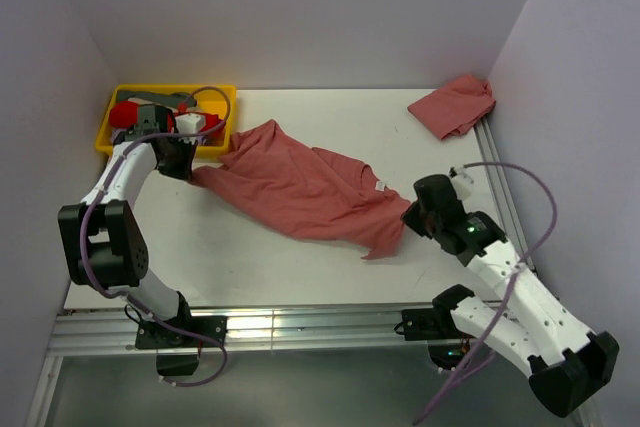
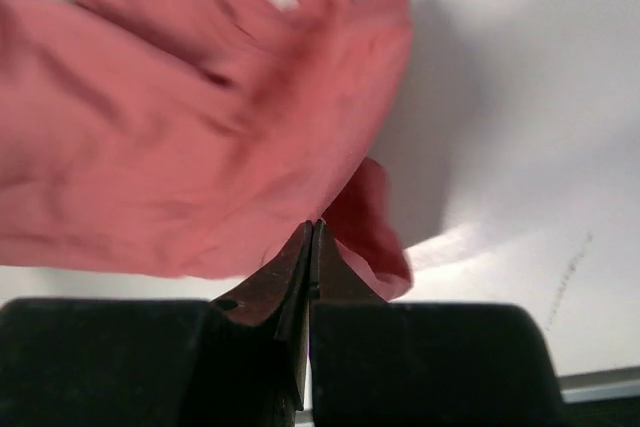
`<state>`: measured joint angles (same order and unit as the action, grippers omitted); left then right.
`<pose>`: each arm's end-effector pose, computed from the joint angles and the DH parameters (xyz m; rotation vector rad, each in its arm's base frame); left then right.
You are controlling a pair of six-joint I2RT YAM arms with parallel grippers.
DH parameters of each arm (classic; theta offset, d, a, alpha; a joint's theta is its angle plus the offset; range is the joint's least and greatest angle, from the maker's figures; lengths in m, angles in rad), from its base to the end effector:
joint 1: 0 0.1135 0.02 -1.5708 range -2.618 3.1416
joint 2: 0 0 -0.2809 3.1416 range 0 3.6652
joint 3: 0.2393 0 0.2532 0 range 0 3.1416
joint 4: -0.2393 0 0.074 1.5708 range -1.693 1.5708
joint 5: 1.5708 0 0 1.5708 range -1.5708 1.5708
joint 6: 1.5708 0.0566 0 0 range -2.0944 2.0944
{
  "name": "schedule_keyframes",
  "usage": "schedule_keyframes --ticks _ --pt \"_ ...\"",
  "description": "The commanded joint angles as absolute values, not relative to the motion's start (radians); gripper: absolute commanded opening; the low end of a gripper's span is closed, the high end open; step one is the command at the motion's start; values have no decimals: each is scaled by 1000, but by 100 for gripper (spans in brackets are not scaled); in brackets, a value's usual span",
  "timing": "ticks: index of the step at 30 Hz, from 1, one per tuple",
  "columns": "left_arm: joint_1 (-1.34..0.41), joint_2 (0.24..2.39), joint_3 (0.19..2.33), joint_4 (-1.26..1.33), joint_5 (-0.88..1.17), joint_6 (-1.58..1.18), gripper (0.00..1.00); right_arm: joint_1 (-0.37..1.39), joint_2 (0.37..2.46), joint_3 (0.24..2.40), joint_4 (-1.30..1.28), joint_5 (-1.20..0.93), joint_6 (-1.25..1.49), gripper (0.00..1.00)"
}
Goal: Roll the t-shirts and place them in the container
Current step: Flatten the tshirt
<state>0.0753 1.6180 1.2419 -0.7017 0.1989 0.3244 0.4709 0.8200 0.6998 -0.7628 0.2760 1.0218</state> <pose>0.3452 0.0148 0.2455 0.3904 2.5893 -0.1252 0.1508 0.0594 0.2497 0.7789 2.3105 0.3438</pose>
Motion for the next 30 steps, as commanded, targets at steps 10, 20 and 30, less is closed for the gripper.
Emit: schedule_keyframes --ticks 10,20,30 --pt "78 1405 1434 -850 239 364 0 425 738 1233 -1005 489 859 0" --pt "78 1247 1546 -1051 327 452 0 423 704 1483 -1121 538 815 0" --pt "23 1374 1464 -1088 350 502 0 417 840 1358 -1020 557 767 0"
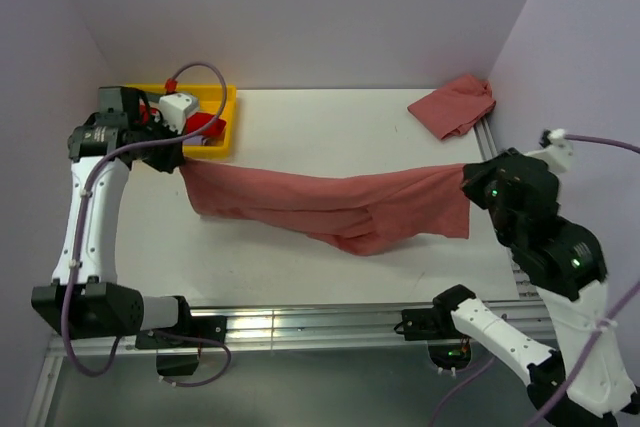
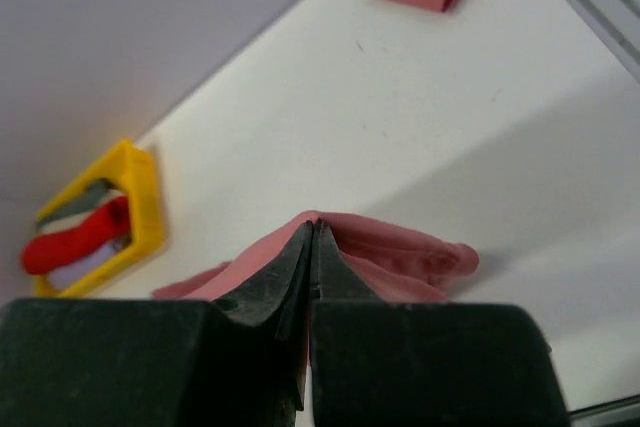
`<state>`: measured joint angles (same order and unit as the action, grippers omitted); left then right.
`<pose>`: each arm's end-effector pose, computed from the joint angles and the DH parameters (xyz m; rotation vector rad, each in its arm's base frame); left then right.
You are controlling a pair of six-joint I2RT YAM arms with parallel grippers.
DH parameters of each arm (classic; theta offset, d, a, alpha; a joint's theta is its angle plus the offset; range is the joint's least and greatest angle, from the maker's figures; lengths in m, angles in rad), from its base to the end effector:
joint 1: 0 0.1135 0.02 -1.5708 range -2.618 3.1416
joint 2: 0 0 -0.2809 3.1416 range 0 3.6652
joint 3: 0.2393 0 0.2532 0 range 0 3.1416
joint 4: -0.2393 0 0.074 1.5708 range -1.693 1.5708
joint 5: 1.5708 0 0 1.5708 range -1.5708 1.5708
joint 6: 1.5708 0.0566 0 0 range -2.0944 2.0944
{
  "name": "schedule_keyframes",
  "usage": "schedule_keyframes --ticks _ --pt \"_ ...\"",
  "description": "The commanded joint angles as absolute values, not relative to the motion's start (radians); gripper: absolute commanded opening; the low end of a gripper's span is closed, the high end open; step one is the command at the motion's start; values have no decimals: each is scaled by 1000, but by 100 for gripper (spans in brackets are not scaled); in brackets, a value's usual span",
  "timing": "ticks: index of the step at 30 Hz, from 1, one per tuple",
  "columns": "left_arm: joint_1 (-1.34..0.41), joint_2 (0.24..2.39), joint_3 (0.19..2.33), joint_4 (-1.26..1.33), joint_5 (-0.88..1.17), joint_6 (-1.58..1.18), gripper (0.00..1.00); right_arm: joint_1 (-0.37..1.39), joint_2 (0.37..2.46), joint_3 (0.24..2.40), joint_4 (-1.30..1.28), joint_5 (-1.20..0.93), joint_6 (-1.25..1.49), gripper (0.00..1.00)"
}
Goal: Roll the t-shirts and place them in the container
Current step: Flatten the tshirt
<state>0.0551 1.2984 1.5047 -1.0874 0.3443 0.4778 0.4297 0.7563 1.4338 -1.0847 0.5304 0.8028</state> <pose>0.2546 -0.0051 0.3950 0.6462 2.3016 -0.1746 0.0869 0.0083 0.4586 0.6863 1.8050 0.3013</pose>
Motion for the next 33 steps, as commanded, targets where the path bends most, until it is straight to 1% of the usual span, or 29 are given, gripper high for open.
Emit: schedule_keyframes --ticks 1,2,4,6,8,12,13,16,17,18,22,23,25,27,29,30,33 --pt "11 1391 1442 -1065 332 497 0 407 853 1330 -1002 526 761 0" --pt "-38 1425 1393 -1010 298 492 0 373 874 1268 -952 500 747 0" --pt "-69 1472 1353 -956 259 469 0 324 893 1194 -881 403 729 0" --pt "-103 1572 1330 -890 230 445 0 241 908 1094 -790 344 715 0" --pt "-113 1691 1350 -855 213 422 0 184 940 1018 -721 292 710 0" --pt "-117 1830 1407 -754 170 347 0 141 992 950 -655 275 712 0" --pt "-117 1862 1431 -743 169 338 2 137 1006 934 -634 270 710 0" --pt "-117 1905 1471 -700 153 295 9 109 1041 920 -600 242 704 0" --pt "-118 1913 1479 -693 152 287 13 104 1051 922 -597 241 704 0" --pt "-117 1922 1485 -686 152 272 15 101 1060 923 -597 242 704 0" --pt "-117 1910 1483 -605 112 239 17 91 1089 931 -584 267 698 0" --pt "-117 1905 1485 -594 110 233 17 89 1094 930 -581 264 696 0" --pt "-117 1908 1500 -584 115 218 13 78 1104 930 -575 261 693 0" --pt "-117 1925 1523 -603 127 218 13 75 1111 925 -571 255 692 0" --pt "-120 1959 1554 -623 129 219 18 74 1111 914 -561 249 692 0" --pt "-120 1965 1554 -620 127 219 29 74 1109 911 -560 245 693 0" --pt "-120 1960 1531 -598 121 224 41 72 1108 896 -551 245 692 0"
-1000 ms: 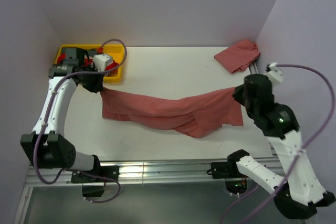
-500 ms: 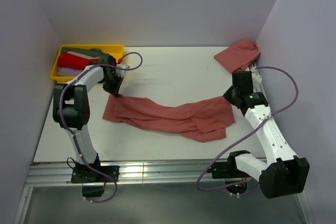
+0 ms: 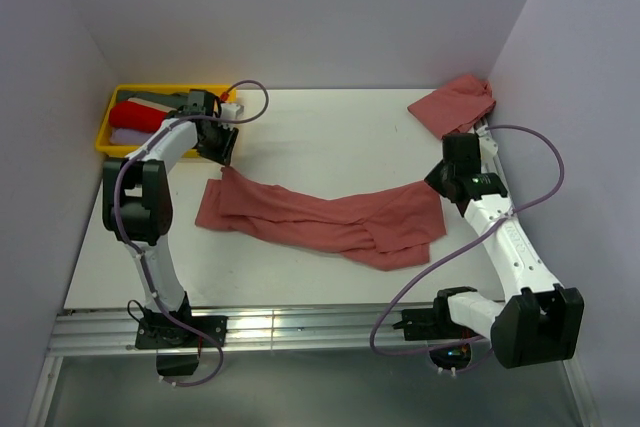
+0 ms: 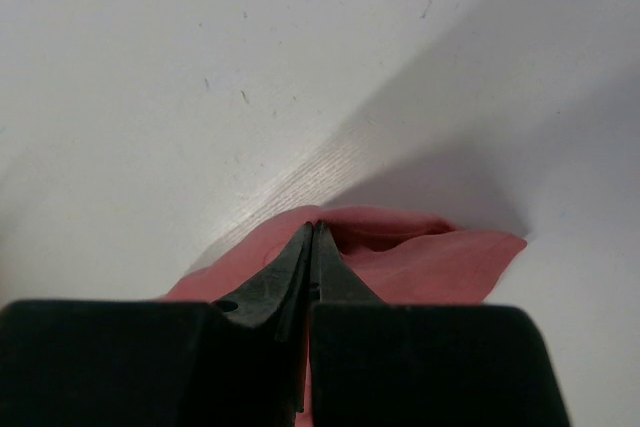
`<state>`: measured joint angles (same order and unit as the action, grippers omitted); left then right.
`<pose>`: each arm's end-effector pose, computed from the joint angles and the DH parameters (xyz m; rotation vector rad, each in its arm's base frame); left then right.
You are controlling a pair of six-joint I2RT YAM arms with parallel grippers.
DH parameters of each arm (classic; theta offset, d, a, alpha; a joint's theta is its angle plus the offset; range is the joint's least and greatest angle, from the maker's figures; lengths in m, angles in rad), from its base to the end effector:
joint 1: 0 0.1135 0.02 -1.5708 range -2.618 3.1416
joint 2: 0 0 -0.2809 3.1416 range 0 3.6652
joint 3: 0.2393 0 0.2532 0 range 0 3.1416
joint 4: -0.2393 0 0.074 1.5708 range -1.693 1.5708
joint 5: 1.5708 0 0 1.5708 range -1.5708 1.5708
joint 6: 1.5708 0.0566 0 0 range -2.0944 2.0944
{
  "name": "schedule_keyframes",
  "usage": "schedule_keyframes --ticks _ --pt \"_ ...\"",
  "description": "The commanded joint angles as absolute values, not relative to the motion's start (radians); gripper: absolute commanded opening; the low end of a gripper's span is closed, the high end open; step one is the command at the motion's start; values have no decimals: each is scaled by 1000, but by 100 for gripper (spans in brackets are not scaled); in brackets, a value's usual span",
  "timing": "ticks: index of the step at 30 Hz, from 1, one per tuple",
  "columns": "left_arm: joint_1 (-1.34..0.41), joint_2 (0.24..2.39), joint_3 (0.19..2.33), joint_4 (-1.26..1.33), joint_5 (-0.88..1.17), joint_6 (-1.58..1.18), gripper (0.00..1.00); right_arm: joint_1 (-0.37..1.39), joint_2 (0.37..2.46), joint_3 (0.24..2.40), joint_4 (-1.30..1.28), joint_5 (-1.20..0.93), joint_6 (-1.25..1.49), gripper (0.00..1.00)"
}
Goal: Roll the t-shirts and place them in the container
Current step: Flatten the tshirt
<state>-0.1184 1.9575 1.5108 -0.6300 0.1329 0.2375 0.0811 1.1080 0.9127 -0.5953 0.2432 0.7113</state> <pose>0.4315 -0.0589 0.2070 0.5105 2.5882 -0.1356 0.2386 0.0057 0.2843 0.8340 2.1805 0.1071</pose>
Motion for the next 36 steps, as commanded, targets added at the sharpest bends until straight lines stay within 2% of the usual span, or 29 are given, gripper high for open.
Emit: schedule_keyframes --ticks 1,3,5,8,13,16,20,22,29,36 --pt "-120 1945 1516 -595 126 227 45 71 1108 891 -551 248 692 0" --pt "-120 1922 1499 -585 130 229 55 68 1104 887 -549 247 690 0" --pt "-120 1875 1482 -587 138 230 60 67 1104 887 -548 245 690 0" --pt "-114 1790 1453 -601 155 230 63 64 1103 888 -548 244 686 0" --pt "-98 1646 1349 -650 172 248 63 66 1100 885 -548 244 684 0" --pt "-89 1583 1263 -672 198 275 58 66 1097 876 -543 242 683 0" --pt "-86 1540 1161 -715 262 322 45 66 1091 864 -538 238 680 0" --pt "-86 1534 1114 -716 273 328 43 64 1086 856 -537 238 681 0" --pt "-87 1569 1058 -719 327 347 48 66 1072 839 -535 233 681 0" --pt "-87 1660 1058 -696 345 339 49 66 1055 831 -541 233 678 0"
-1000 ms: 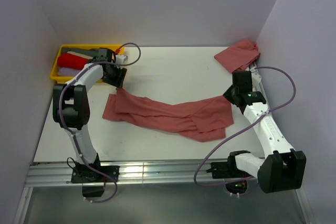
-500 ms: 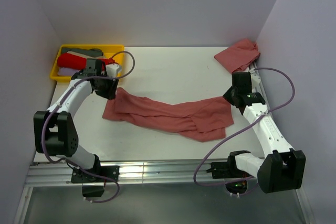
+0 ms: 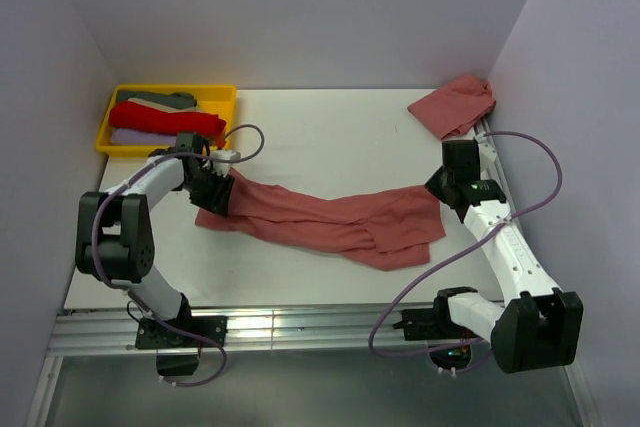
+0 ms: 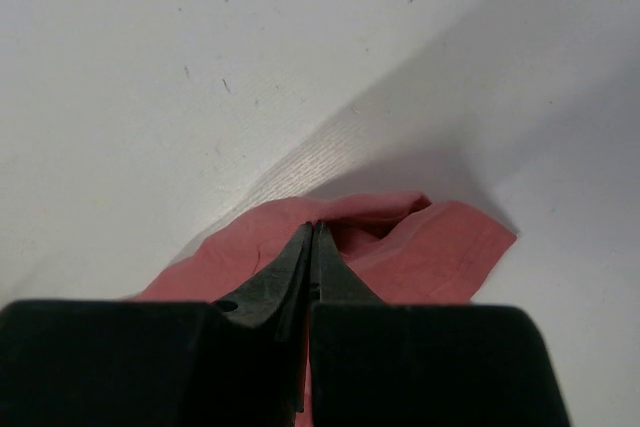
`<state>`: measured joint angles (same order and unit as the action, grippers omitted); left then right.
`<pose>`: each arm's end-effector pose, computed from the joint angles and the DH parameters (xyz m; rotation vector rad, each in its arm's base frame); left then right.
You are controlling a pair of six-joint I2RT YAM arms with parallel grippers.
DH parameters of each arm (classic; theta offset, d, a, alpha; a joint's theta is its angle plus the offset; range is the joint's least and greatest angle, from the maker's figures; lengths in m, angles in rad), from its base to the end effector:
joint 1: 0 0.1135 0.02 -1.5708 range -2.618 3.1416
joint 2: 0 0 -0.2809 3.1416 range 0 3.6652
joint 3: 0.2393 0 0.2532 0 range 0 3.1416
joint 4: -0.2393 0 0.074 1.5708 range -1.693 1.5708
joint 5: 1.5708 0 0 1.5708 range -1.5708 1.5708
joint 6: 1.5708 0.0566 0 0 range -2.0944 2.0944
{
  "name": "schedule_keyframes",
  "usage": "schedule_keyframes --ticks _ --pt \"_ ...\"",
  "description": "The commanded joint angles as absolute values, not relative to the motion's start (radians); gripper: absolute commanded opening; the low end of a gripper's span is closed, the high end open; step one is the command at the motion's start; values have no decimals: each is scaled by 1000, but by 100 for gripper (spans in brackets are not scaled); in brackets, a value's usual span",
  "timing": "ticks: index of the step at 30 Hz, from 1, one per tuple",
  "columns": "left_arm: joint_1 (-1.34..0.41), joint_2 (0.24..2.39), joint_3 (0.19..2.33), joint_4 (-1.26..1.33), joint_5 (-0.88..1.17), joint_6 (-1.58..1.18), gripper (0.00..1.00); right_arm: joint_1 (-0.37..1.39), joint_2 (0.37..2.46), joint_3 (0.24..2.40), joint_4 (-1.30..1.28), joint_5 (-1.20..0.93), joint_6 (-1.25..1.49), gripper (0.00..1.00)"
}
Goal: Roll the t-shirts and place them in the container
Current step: Flatten the tshirt
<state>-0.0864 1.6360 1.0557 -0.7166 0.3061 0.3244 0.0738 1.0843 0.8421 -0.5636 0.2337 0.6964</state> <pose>0.3089 -0.0439 0.1859 0.6316 2.7386 -0.3844 0.2316 0.0040 0.2680 0.8248 2.2014 0.0994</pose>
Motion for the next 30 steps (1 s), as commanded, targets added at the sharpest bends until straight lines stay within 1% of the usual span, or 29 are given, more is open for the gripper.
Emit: schedule_keyframes --ticks 1,3,5,7,8,10,11,13,14,17,21,22,28,30 --pt "-89 1666 1058 -681 339 333 48 66 1054 833 -541 233 678 0" --pt "-89 1683 1060 -670 334 330 47 66 1054 831 -541 230 680 0" --pt "-89 1689 1065 -666 340 324 44 66 1054 833 -540 230 680 0" --pt "-90 1692 1075 -661 341 315 37 66 1054 834 -541 230 678 0" --pt "-91 1692 1080 -663 345 313 31 66 1055 834 -541 232 678 0" --pt "-92 1690 1097 -669 351 305 24 66 1055 834 -543 232 676 0" --pt "-92 1692 1104 -669 351 302 18 66 1057 836 -543 230 675 0" --pt "-94 1698 1132 -675 354 296 14 64 1058 838 -543 232 675 0" --pt "-94 1701 1141 -678 356 293 10 66 1058 839 -543 232 675 0" --pt "-94 1718 1180 -687 350 282 6 66 1061 839 -543 230 675 0" --pt "-94 1750 1229 -698 344 272 9 66 1069 841 -540 230 673 0" --pt "-94 1758 1235 -698 342 268 13 66 1071 839 -538 230 675 0" --pt "-94 1813 1273 -695 339 253 20 66 1083 839 -535 229 673 0" --pt "-94 1816 1278 -698 342 253 25 66 1085 839 -535 229 672 0"
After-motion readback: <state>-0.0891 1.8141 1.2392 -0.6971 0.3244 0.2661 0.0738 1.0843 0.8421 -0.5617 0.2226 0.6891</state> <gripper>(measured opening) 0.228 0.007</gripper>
